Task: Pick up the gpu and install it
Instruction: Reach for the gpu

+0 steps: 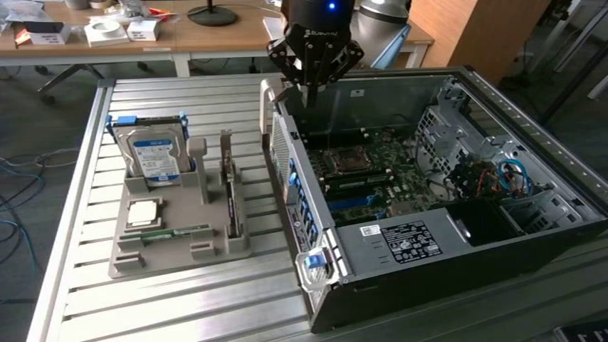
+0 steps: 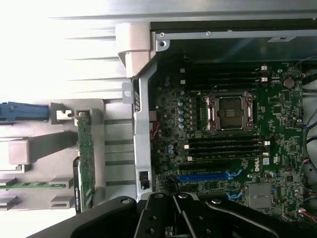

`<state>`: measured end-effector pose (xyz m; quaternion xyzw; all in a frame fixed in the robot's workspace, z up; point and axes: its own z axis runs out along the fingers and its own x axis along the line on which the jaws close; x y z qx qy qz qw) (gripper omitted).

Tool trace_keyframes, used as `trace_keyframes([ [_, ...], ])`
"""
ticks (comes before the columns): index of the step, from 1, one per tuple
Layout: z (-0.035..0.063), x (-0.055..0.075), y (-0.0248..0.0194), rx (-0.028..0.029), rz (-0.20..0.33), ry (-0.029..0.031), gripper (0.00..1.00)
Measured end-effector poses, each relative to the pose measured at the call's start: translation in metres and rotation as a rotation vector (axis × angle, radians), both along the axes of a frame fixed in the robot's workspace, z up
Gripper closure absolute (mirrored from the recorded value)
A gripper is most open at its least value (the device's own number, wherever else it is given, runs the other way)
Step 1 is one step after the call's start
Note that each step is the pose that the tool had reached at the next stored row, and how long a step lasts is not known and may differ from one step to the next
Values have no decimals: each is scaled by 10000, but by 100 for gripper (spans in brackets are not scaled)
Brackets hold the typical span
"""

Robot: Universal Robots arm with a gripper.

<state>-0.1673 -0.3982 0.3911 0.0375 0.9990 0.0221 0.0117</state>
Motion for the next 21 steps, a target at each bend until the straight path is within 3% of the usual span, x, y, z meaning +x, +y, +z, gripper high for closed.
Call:
trace_keyframes([
  [21,-26,-400,12,0,0,38,89],
])
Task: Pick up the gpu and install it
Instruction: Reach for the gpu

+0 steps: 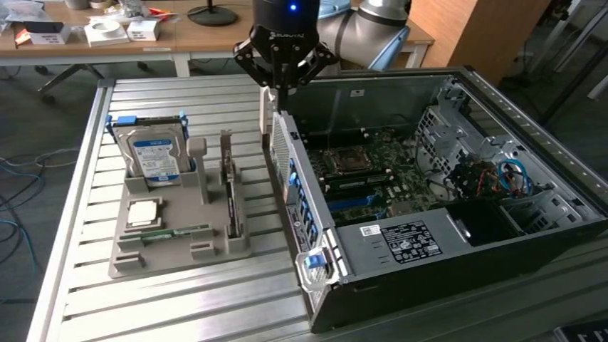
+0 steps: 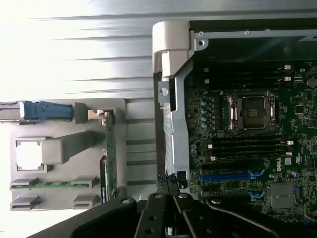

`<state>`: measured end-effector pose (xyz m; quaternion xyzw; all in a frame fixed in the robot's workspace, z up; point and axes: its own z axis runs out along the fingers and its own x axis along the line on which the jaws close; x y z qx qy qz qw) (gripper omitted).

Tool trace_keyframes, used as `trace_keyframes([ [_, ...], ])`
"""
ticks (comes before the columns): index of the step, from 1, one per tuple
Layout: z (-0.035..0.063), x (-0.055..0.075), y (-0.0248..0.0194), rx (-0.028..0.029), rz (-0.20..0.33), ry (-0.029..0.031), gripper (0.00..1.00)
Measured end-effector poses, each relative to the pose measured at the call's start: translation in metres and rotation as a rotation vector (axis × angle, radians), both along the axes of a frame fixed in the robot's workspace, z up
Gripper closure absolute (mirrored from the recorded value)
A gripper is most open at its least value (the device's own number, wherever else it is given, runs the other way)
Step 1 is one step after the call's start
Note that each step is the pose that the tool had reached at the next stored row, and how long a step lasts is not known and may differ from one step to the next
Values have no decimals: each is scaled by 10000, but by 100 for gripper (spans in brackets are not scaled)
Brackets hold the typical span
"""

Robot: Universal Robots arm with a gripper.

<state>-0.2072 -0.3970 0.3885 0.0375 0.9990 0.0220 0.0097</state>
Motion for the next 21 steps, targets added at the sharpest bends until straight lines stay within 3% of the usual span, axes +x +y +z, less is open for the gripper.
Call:
trace_keyframes([
  [21,-28,-499,10,0,-1,52,89],
])
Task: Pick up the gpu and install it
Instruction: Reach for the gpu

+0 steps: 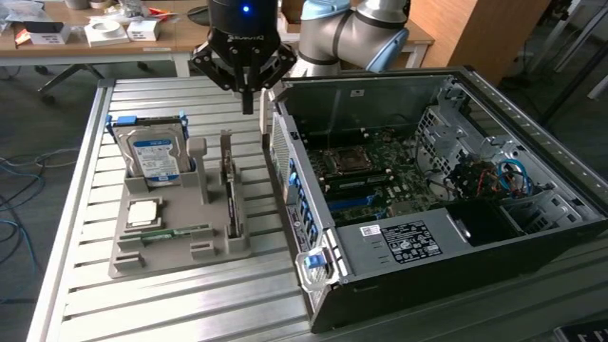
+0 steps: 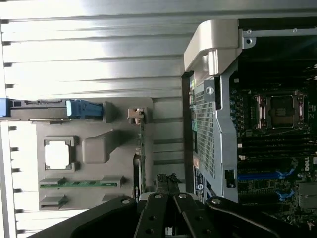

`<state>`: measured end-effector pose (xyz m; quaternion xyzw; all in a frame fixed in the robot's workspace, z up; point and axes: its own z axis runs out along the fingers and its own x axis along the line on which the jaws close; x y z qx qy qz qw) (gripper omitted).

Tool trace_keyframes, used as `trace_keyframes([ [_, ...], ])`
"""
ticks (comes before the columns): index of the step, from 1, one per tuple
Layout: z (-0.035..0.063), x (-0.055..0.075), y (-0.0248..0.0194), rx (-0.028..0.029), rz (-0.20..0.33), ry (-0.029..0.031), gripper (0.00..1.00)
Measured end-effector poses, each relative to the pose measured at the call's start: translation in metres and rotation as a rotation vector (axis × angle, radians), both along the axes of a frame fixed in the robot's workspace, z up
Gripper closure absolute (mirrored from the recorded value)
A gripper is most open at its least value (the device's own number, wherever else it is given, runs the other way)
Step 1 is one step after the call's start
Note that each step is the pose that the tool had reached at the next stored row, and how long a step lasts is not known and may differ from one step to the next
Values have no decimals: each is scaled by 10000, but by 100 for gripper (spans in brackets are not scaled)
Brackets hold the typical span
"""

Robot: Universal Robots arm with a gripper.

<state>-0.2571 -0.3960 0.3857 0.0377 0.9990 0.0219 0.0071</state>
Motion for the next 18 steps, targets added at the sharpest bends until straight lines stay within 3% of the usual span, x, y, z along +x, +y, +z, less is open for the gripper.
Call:
trace_keyframes([
  [11,-17,-212,2,0,1,45,89],
  [18,-19,-231,2,0,1,51,89],
])
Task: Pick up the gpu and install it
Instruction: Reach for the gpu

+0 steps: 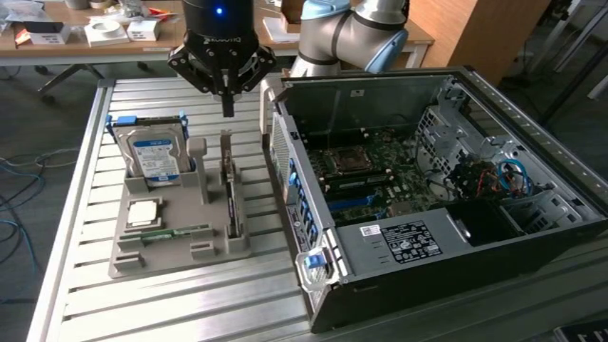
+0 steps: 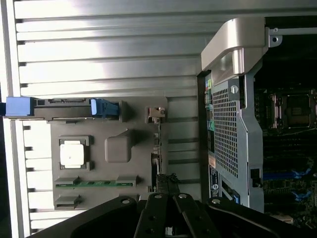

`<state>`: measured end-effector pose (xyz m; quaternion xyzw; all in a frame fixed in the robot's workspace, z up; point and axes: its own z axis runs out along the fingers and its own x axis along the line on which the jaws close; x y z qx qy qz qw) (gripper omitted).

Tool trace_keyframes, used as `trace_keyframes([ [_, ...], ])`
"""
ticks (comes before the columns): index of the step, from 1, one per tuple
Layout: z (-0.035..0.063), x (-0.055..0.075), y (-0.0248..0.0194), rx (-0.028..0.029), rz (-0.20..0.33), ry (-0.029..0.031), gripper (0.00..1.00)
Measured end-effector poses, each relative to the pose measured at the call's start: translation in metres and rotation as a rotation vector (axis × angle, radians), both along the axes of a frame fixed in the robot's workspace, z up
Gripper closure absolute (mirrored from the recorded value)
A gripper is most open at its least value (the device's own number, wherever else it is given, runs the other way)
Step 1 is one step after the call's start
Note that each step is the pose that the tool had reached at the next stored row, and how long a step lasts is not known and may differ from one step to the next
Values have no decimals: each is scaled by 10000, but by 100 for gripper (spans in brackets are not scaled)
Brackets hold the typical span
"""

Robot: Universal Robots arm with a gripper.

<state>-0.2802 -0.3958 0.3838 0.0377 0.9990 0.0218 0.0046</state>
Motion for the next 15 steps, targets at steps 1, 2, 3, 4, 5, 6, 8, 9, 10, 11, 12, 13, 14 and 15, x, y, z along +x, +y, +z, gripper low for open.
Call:
trace_keyframes([
  [1,0,-1,0,0,0,0,89],
  [2,0,-8,0,0,-3,0,89],
  [3,0,-16,0,0,-2,0,89],
  [4,0,-21,0,1,0,0,89],
  [5,0,-22,0,0,0,0,89],
  [6,0,-22,0,1,1,0,89],
  [8,0,-22,0,0,1,0,89],
  [9,0,-22,0,0,0,0,89],
  [10,0,-23,-5,0,0,1,89],
  [11,0,-25,-12,0,0,1,89],
  [12,0,-25,-24,0,-1,1,89],
  [13,0,-26,-39,-1,-1,1,89],
  [14,0,-28,-56,0,0,1,89],
  [15,0,-31,-74,1,0,0,89],
])
